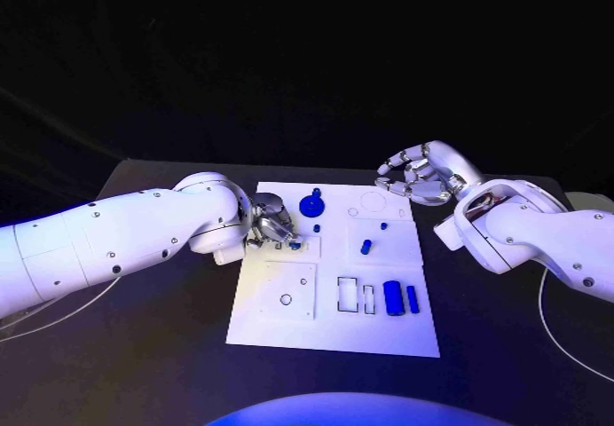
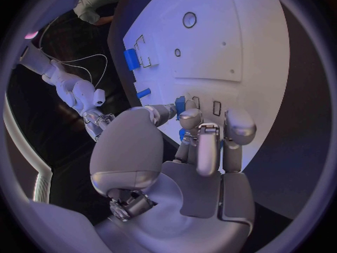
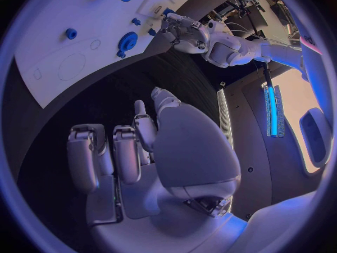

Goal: Assemble the parts on the task board

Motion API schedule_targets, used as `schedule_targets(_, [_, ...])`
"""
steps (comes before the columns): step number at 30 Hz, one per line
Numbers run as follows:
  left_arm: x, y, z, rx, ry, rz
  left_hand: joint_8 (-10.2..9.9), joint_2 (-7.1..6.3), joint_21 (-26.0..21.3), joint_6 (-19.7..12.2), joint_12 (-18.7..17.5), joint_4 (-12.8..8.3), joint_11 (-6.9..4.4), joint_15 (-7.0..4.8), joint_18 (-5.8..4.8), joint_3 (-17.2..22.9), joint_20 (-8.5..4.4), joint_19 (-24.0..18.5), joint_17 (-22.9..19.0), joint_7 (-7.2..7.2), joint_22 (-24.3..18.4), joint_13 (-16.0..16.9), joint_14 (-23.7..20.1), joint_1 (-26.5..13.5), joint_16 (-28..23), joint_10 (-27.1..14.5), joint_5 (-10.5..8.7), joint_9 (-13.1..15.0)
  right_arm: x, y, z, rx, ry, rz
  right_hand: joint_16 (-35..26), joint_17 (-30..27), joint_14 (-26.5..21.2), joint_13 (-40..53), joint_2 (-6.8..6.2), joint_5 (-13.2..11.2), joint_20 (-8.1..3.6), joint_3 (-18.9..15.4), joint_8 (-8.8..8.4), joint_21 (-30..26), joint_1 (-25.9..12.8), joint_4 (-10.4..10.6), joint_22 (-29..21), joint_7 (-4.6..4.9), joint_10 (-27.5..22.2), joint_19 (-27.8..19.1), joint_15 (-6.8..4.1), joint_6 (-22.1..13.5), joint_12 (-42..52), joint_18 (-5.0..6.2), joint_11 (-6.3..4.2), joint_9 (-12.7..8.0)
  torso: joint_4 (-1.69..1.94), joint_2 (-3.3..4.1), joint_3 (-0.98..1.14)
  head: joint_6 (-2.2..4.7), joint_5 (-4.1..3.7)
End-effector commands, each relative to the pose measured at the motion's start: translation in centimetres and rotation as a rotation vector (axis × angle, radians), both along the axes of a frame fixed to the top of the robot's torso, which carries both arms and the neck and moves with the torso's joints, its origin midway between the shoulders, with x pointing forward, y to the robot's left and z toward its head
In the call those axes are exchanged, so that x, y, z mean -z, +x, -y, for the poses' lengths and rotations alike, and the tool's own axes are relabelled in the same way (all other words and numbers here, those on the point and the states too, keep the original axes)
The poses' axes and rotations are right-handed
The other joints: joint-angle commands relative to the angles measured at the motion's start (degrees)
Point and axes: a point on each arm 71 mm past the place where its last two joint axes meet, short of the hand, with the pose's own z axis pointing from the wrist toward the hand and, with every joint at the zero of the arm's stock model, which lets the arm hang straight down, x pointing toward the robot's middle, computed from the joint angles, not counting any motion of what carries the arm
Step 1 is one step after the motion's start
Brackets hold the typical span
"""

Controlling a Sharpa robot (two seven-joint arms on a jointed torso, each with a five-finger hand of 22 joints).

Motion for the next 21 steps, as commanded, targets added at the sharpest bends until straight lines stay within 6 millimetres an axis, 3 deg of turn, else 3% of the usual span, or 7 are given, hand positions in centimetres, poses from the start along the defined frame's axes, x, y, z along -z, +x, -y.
schedule_targets(1, [-0.14, 0.14, 0.21, -0.003, 0.02, 0.095, 0.3, -0.13, 0.3, 0.7, 0.4, -12.4, -0.02, -0.37, -1.07, 12.7, 0.07, 0.5, 11.6, -0.37, 0.2, 0.1, 4.9, -0.6, 0.3, 0.5, 0.38, 0.1, 0.13, -0.06, -0.08, -0.013, -0.01, -0.005, -0.2, 10.3, 4.7, 0.8, -0.55, 0.3, -0.3, 0.4, 0.2, -0.3, 0.0, 0.0, 12.2, -0.13, 0.0, 3.4, -0.41, -0.4, -0.2, 0.38, -0.23, 0.1, 0.3, -0.07, 0.09, -0.19, -0.09])
schedule_targets(7, [0.22, -0.01, 0.38, 0.015, 0.053, 0.108, 0.7, -0.53, 0.7, 0.9, 0.9, -12.9, -0.18, -0.52, -1.19, 13.5, -0.07, 0.9, 11.6, -0.52, 0.8, 0.6, 5.0, -1.5, 0.3, 1.1, 2.15, 0.4, 0.19, -0.07, -0.06, -0.012, -0.01, -0.006, -0.2, 10.3, 4.7, 0.8, -0.55, 0.3, -0.3, 0.4, 0.2, -0.3, 0.0, 0.0, 12.2, -0.13, 0.0, 3.4, -0.41, -0.4, -0.2, 0.38, -0.23, 0.1, 0.01, 0.05, 0.16, -0.15, 0.02])
schedule_targets(15, [0.44, 0.01, 0.39, 0.036, 0.084, 0.104, 1.2, -0.82, 1.0, 1.1, 1.7, -13.5, -0.37, -0.71, -1.3, 13.9, -0.23, 1.2, 11.8, -0.72, 1.5, 1.5, 5.0, -2.8, 0.4, 1.8, 5.5, 0.7, 0.25, -0.07, -0.03, -0.011, -0.011, -0.007, -0.2, 10.3, 4.7, 0.8, -0.55, 0.3, -0.3, 0.4, 0.2, -0.3, 0.0, 0.0, 12.2, -0.13, 0.0, 3.4, -0.41, -0.4, -0.2, 0.38, -0.23, 0.1, 0.23, 0.04, 0.15, -0.25, -0.17])
schedule_targets(21, [0.58, 0.13, 0.47, 0.045, 0.1, 0.095, 1.4, -0.89, 1.2, 1.2, 2.1, -13.7, -0.46, -0.78, -1.36, 13.9, -0.3, 1.4, 11.8, -0.81, 1.9, 1.9, 5.1, -3.2, 0.5, 2.1, 6.66, 0.9, 0.3, -0.07, -0.06, -0.011, -0.01, -0.007, -0.2, 10.3, 4.7, 0.8, -0.6, 0.4, -0.29, 0.5, 0.27, -0.4, -0.2, 0.0, 12.2, -0.13, 0.0, 3.4, -0.4, -0.4, -0.2, 0.39, -0.22, 0.1, 0.28, 0.05, 0.16, -0.39, -0.13])
